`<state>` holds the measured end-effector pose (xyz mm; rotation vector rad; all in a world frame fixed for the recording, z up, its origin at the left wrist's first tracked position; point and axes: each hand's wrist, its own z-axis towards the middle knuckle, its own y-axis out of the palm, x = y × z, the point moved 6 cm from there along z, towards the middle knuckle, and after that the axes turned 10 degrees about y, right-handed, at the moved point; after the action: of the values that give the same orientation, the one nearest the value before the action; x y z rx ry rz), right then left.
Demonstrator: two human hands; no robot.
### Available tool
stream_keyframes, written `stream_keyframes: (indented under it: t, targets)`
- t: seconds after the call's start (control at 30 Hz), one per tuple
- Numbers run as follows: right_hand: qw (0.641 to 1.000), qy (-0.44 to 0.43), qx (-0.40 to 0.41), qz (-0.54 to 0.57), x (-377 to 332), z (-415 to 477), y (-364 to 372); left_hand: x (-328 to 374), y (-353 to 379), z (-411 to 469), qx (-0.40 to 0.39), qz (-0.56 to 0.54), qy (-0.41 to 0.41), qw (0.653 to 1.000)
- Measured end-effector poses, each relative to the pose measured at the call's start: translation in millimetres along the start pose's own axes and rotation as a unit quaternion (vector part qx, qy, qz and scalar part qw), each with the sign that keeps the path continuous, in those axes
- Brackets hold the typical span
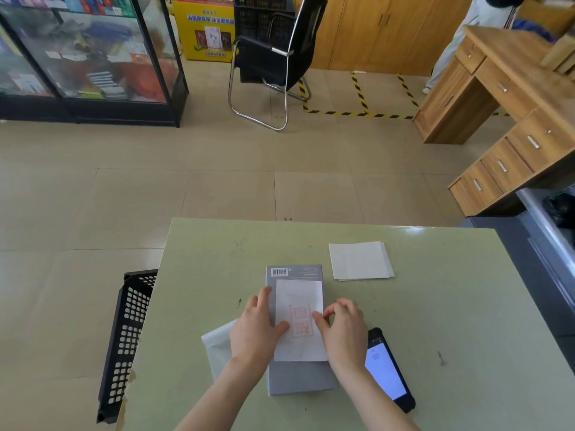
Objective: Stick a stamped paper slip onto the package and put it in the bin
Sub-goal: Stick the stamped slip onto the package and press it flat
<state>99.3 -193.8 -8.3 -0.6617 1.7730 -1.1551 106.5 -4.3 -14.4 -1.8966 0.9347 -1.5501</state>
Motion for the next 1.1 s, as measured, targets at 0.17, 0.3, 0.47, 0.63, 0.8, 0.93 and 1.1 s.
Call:
stream_keyframes:
  t: [0.17, 0.3, 0.47, 0.63, 0.8, 0.93, 1.1]
  targets:
    - [0.998, -0.023, 0.04, -0.041, -3.0, -8.9, -1.7, 11.0, 6.0, 5.1, -0.023, 0.107, 0.157, 0.982]
    - [0.999, -0.035, 0.002, -0.034, -0.2, -2.2, -2.2, 18.4, 21.9, 4.6, -0.102, 0.154, 0.248, 0.951]
    - [0.97, -0.207, -0.1, -0.079, -23.9, 3.4, 16.7, 19.2, 30.8, 14.7, -0.166, 0.187, 0.231, 0.94]
    - [0.958, -0.218, -0.131, -0.132, -23.7, 7.4, 26.4, 16.9, 32.5, 13.1, -0.155, 0.223, 0.215, 0.938]
    - [0.953, -0.248, -0.106, -0.142, -9.9, -18.6, 20.2, 10.5, 37.1, -17.3, -0.152, 0.213, 0.213, 0.941]
    - [0.949, -0.259, -0.094, -0.151, 6.0, -45.8, 18.6, 5.2, 43.1, -49.2, -0.158, 0.21, 0.22, 0.939]
    - [0.935, -0.276, -0.102, -0.198, 21.3, -74.8, 18.4, 9.8, 33.1, -81.9, -0.121, 0.245, 0.242, 0.931]
